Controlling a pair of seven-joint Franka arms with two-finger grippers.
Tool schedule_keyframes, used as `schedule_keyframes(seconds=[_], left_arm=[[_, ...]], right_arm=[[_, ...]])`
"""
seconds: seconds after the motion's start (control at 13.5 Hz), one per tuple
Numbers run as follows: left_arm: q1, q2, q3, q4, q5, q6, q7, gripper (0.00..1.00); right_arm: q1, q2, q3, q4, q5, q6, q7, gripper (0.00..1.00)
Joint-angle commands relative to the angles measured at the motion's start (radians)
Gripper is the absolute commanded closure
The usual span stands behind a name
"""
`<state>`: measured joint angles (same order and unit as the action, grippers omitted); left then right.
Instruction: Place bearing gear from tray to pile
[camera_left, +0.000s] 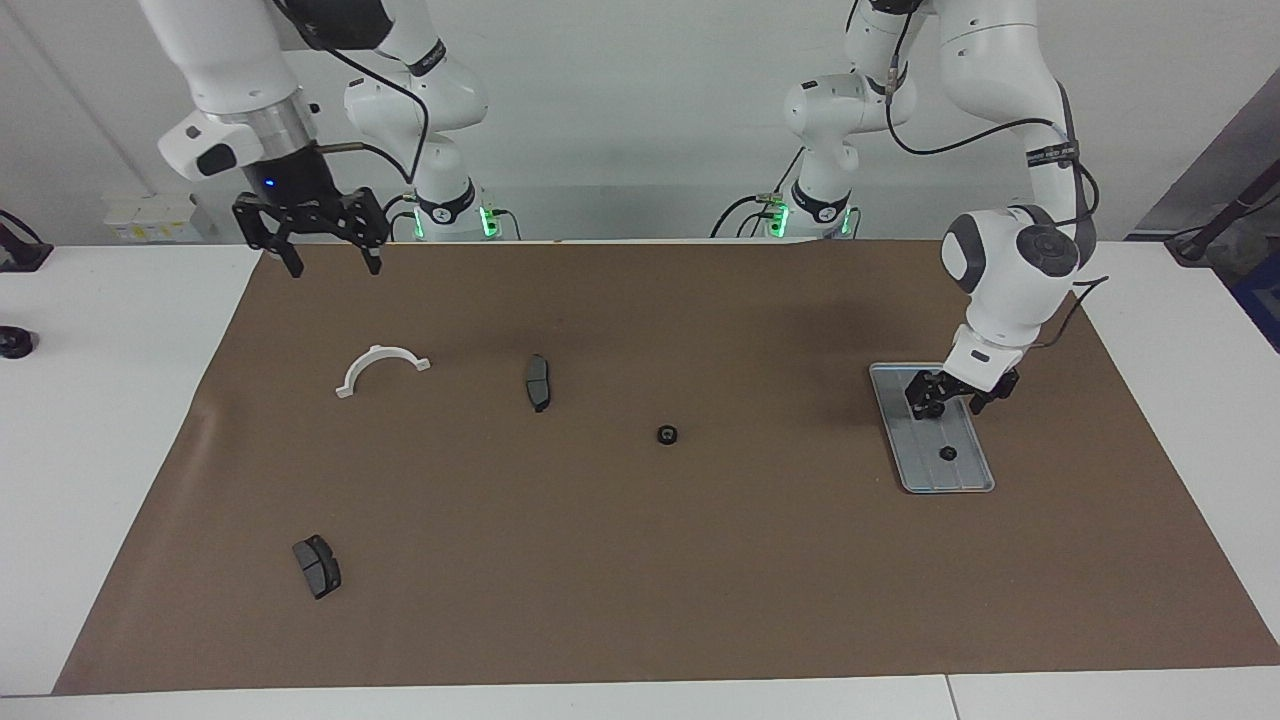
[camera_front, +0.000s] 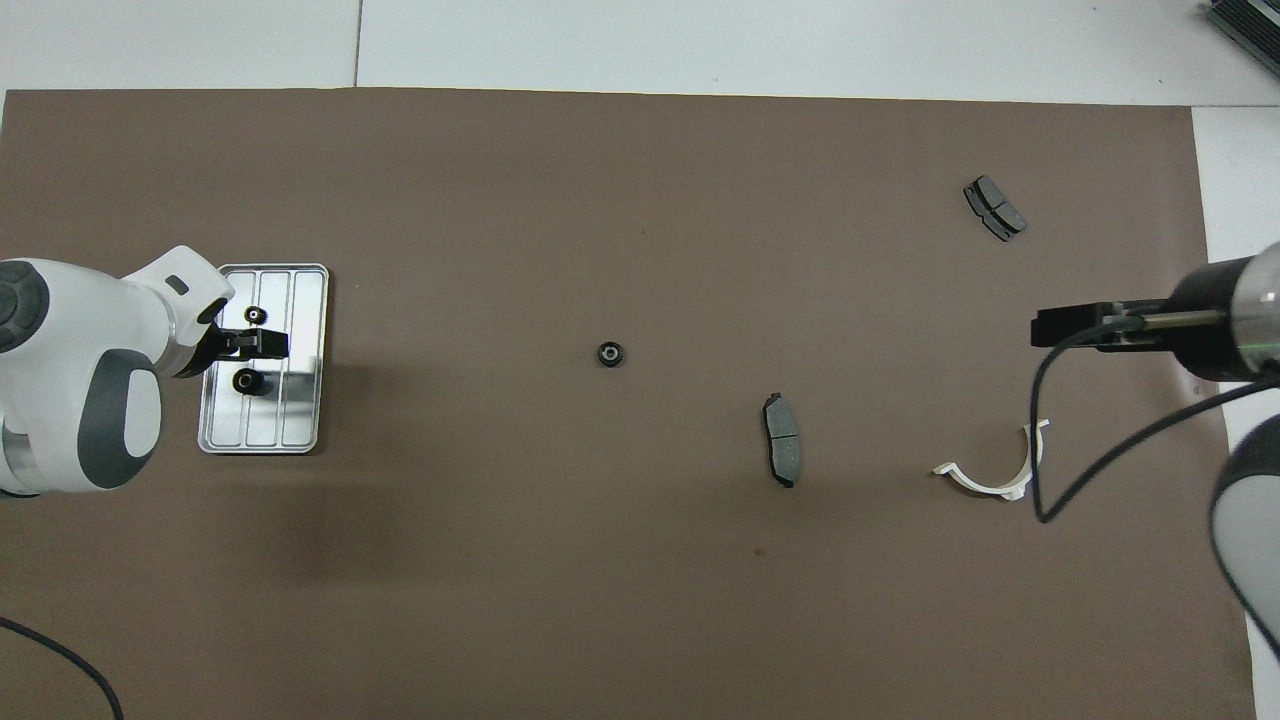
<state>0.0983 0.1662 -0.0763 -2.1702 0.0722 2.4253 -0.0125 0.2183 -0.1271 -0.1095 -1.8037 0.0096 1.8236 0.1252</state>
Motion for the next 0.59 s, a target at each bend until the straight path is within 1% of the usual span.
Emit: schedule_keyframes(seconds=[0.0,0.07,0.22,0.3,0.37,0.44,0.52], left_arm=[[0.014,-0.04,-0.01,-0.101,-0.014,0.09,0.009,0.0],[0.015,-0.042,-0.01,-0.105,-0.014,0.087,0.009,0.0],[0.037,-0.044,-0.01,-0.108,-0.014,0.084,0.012,0.13],[0.038,-0.045,-0.01,-0.115,-0.014,0.084,0.011,0.19],[0.043,-0.045,-0.01,-0.124,-0.014,0.086,0.011,0.29],[0.046,-0.042,-0.01,-0.126,-0.014,0.089,0.011,0.34],[0.046,-0.04,-0.011,-0.126,-0.015,0.093,0.011,0.35]], right_arm=[[0.036,0.055,0.002,-0.01,-0.011,0.088,0.045,0.0],[0.082,0.098,0.004,-0.002,-0.013,0.129,0.053,0.0],[0.144,0.215,0.004,0.042,-0.022,0.238,0.156,0.0],[0.173,0.275,0.004,0.09,-0.045,0.253,0.198,0.0],[0.2,0.35,0.004,0.156,-0.078,0.256,0.253,0.0],[0.222,0.41,0.004,0.202,-0.101,0.275,0.302,0.0],[0.252,0.452,0.004,0.219,-0.114,0.308,0.339,0.0]])
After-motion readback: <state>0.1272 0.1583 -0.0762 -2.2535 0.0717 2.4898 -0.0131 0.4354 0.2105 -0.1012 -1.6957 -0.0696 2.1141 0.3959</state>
